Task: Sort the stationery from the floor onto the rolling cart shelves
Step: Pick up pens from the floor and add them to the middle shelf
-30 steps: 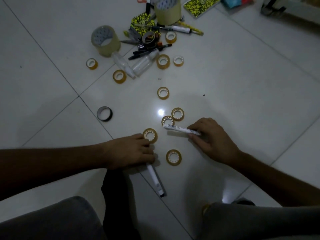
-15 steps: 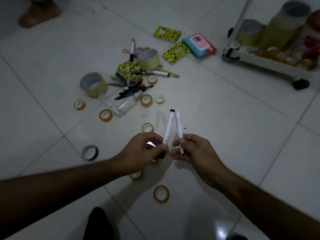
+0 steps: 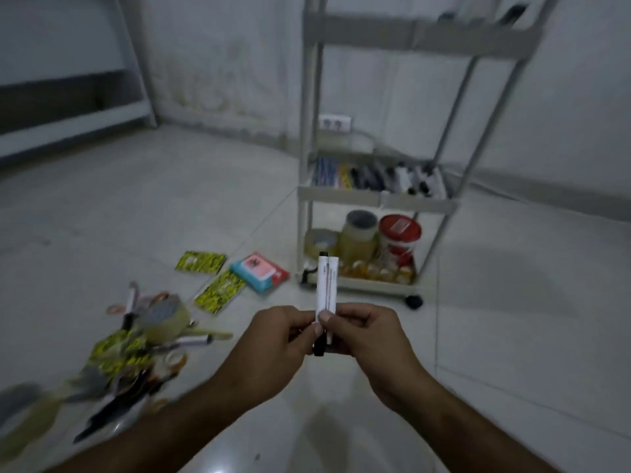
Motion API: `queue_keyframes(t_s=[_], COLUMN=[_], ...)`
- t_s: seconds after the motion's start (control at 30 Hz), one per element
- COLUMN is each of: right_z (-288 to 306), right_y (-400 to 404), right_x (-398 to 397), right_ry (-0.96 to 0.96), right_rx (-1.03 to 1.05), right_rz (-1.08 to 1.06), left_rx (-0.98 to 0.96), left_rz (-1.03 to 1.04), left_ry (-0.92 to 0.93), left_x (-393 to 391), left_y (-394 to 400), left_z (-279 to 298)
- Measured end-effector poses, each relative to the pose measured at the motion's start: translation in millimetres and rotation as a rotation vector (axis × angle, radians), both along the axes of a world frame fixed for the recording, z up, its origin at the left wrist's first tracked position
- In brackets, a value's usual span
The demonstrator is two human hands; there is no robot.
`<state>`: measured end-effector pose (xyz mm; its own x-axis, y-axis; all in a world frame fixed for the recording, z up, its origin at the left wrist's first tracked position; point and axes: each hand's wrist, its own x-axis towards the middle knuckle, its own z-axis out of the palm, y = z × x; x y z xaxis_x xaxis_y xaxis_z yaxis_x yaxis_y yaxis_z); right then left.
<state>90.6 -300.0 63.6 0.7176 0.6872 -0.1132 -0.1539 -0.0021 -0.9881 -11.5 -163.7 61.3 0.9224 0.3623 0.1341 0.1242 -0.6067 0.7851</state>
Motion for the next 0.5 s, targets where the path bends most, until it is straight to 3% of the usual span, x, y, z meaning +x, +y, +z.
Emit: queue_keyframes(t_s=[0.13, 0.23, 0.37, 0.5], right_z=[59.8, 106.2, 154.2, 183.9], right_y=[-1.2, -2.5, 5.6, 31.8], right_x=[62.5, 114.3, 180.8, 227.7], right_ry=[-0.17, -0.32, -0.562, -0.707], right_rx=[-0.012, -0.095, -0.424, -0.785], right_rz=[-0.13, -0.203, -0.228, -0.143], left_rx=[0.182, 0.204, 0.211, 0.382], left_rz=[-0.066, -0.142, -0.126, -0.083], left_ry=[-0.103, -0.079, -0.063, -0.006], left_x=[72.0, 120.1, 178.3, 222.2], left_y=[-0.5, 0.2, 8.2, 28.7], left_z=[60.5, 98.9, 116.8, 108.0])
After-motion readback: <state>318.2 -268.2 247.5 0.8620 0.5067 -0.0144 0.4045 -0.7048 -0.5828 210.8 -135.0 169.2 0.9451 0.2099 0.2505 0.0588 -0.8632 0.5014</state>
